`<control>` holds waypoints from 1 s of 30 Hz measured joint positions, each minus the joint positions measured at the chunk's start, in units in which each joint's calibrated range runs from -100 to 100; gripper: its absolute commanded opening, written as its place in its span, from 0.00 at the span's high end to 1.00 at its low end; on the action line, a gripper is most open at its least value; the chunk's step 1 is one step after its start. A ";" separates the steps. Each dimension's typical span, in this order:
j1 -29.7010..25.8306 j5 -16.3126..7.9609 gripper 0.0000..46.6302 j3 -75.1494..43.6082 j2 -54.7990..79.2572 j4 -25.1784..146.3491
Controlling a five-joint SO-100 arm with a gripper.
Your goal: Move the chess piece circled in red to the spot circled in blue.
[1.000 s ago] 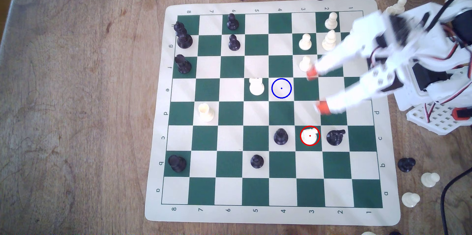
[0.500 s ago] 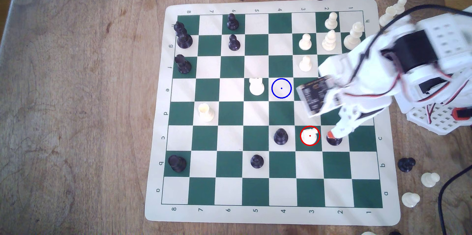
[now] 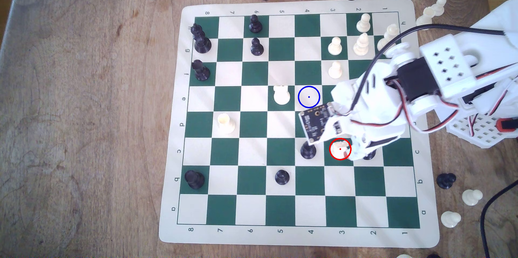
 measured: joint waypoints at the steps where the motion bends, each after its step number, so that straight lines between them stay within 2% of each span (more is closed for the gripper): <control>1: 0.15 -0.24 0.74 0.00 0.59 -0.48; 11: -1.70 -1.32 0.80 0.00 5.36 -3.67; 13: -1.92 -1.37 0.86 0.00 6.37 -4.70; 14: -1.92 -1.37 0.92 0.00 6.70 -5.02; 16: -1.84 -1.37 0.99 0.00 7.37 -5.42; 21: -1.92 -1.51 0.99 -0.99 7.37 -5.42; 30: -2.95 -3.81 0.99 -4.70 1.26 2.31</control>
